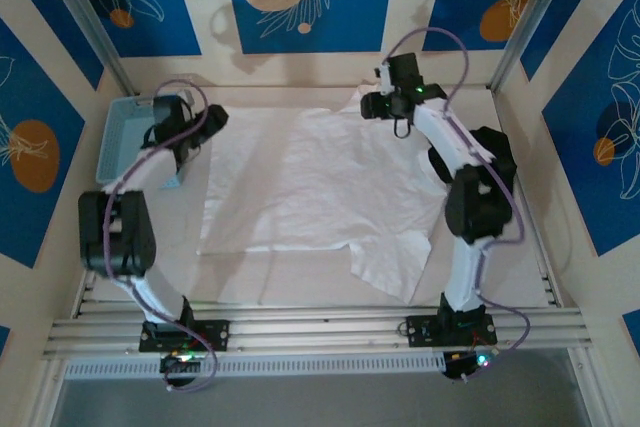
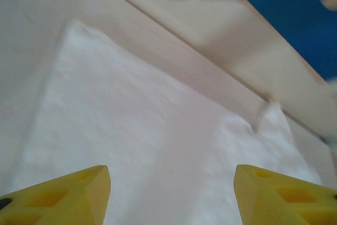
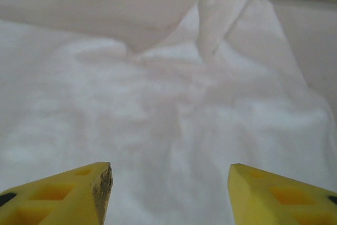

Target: Fold the inside-out t-shirt

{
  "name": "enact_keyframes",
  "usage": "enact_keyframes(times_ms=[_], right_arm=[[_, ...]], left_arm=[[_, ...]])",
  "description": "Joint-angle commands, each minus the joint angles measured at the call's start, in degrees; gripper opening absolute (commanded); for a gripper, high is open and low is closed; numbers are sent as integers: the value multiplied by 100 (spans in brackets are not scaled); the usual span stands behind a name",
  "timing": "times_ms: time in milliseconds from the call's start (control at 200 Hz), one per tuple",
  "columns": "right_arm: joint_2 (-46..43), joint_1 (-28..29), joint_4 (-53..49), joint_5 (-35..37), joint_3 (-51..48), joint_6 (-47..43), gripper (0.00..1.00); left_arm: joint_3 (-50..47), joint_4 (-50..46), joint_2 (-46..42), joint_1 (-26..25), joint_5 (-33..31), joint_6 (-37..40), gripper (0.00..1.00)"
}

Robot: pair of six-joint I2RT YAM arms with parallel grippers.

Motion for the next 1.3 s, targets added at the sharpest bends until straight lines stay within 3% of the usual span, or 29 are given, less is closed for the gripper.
enact_keyframes(times_ms=[0, 95, 225, 425, 875, 1155, 1295], right_arm=[[-674, 101, 94, -750, -1501, 995, 60], [-1027, 131, -4, -1226, -2310, 1417, 60], [-1026, 250, 98, -1185, -2965, 1671, 59], [-360, 370, 3, -1295, -2751, 1833, 57], [579, 818, -331, -1671, -2126, 1802, 56], [793, 1067, -488, -1783, -1758, 1781, 56], [186, 1039, -710, -1483, -1938, 1711, 57]], left_arm=[[-1263, 796, -448, -344, 447, -441, 63], [-2059, 724, -843, -387, 649, -330, 63], [-2465, -63, -1094, -355, 230, 308, 63], [-2667, -215, -837, -77, 355, 377, 62], [-3064, -240, -886, 545, -22, 437, 61], [-3140, -284, -1075, 876, -206, 421, 60], [-3225, -243, -1424, 879, 22, 351, 62]])
